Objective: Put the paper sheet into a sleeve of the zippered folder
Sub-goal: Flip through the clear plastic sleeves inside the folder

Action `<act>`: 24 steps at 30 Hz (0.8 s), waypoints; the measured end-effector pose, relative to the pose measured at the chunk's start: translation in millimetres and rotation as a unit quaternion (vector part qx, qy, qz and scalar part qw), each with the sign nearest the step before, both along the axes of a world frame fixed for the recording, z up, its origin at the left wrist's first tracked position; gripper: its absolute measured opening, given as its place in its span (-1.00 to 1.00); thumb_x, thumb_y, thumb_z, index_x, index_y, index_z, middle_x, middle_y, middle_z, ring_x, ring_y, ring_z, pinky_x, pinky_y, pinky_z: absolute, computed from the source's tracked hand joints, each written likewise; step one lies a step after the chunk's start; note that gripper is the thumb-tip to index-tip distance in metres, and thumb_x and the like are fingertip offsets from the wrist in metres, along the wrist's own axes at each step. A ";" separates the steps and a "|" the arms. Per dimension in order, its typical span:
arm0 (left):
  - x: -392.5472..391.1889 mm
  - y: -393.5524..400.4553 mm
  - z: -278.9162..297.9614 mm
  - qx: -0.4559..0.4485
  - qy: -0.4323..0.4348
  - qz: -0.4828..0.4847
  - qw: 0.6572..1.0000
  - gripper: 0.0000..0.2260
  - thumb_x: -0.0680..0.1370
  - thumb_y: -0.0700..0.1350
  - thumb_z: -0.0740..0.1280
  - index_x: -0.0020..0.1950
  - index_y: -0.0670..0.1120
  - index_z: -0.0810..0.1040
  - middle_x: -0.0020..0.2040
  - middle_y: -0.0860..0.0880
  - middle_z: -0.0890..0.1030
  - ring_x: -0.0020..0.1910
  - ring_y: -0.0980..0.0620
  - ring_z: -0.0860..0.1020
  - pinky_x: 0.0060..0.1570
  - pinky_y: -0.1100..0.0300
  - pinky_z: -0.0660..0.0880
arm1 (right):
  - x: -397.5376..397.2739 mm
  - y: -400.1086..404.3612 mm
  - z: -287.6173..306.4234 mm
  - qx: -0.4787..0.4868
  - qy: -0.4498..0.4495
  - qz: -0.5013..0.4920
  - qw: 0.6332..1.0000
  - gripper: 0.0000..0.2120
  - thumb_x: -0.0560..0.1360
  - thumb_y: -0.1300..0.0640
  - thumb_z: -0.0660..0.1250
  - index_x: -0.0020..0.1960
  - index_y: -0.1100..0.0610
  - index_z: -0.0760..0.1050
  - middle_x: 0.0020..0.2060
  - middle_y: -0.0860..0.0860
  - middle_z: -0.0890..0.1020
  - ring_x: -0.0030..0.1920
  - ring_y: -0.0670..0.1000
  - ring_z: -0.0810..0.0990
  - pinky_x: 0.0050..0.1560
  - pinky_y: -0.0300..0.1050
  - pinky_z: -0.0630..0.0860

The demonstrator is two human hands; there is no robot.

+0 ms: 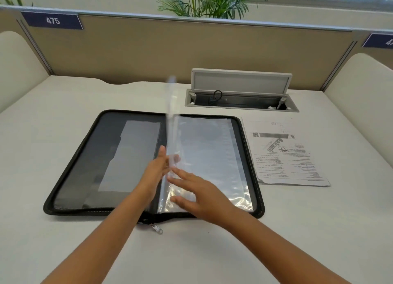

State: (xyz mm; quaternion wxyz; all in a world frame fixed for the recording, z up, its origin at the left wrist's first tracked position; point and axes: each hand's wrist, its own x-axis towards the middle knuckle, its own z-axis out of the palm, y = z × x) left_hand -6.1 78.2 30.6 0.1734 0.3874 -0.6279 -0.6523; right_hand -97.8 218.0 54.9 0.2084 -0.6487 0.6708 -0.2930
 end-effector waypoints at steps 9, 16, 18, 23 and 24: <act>21.8 -47.5 2.2 0.227 0.080 0.072 0.968 -0.20 0.37 0.48 -0.08 0.22 -0.14 0.43 0.12 -0.13 0.54 0.11 -0.21 0.46 0.06 -0.30 0.39 | -5.0 20.7 -18.3 0.025 -0.054 -0.130 0.990 -0.31 0.36 -0.47 -0.04 0.40 -0.37 -0.24 0.48 -0.25 -0.25 0.50 -0.18 -0.13 0.40 -0.14 0.24; 43.5 -64.5 -4.2 0.229 0.140 0.095 0.959 -0.25 0.36 0.47 0.04 0.17 -0.12 0.49 0.13 -0.15 0.60 0.04 -0.15 0.61 0.03 -0.11 0.54 | -14.1 51.4 -46.9 0.246 0.170 -0.211 0.931 0.07 -0.03 -0.55 -0.63 0.45 -0.25 -0.30 0.45 0.14 -0.41 0.45 0.37 -0.27 0.44 0.19 -0.20; 52.0 -72.0 -4.2 0.209 0.138 0.114 0.961 -0.34 0.46 0.39 -0.04 0.16 -0.10 0.47 0.15 -0.12 0.58 0.07 -0.18 0.58 -0.02 -0.09 0.54 | -17.0 52.6 -49.1 0.270 0.176 -0.209 0.923 0.17 -0.08 -0.53 -0.66 0.49 -0.19 -0.23 0.46 0.17 -0.38 0.44 0.39 -0.26 0.45 0.19 -0.19; 63.1 -85.7 -3.8 0.145 0.044 0.128 0.980 -0.79 0.60 -0.01 0.14 -0.01 -0.13 0.47 0.03 -0.10 0.60 -0.27 -0.05 0.68 -0.38 0.13 0.62 | -13.8 42.8 -54.2 0.261 0.246 -0.197 0.912 0.11 0.23 -0.50 -0.55 0.48 0.10 0.15 0.42 0.25 -0.09 0.42 0.36 0.17 0.37 0.11 0.08; 66.1 -89.1 -3.1 0.141 0.023 0.134 0.981 -0.83 0.60 -0.08 0.17 -0.01 -0.14 0.49 0.02 -0.11 0.60 -0.30 -0.03 0.68 -0.40 0.15 0.61 | -13.2 42.4 -56.0 0.252 0.240 -0.174 0.921 0.19 0.14 -0.52 -0.61 0.51 0.15 -0.01 0.41 0.20 -0.23 0.48 0.31 0.02 0.40 0.06 -0.08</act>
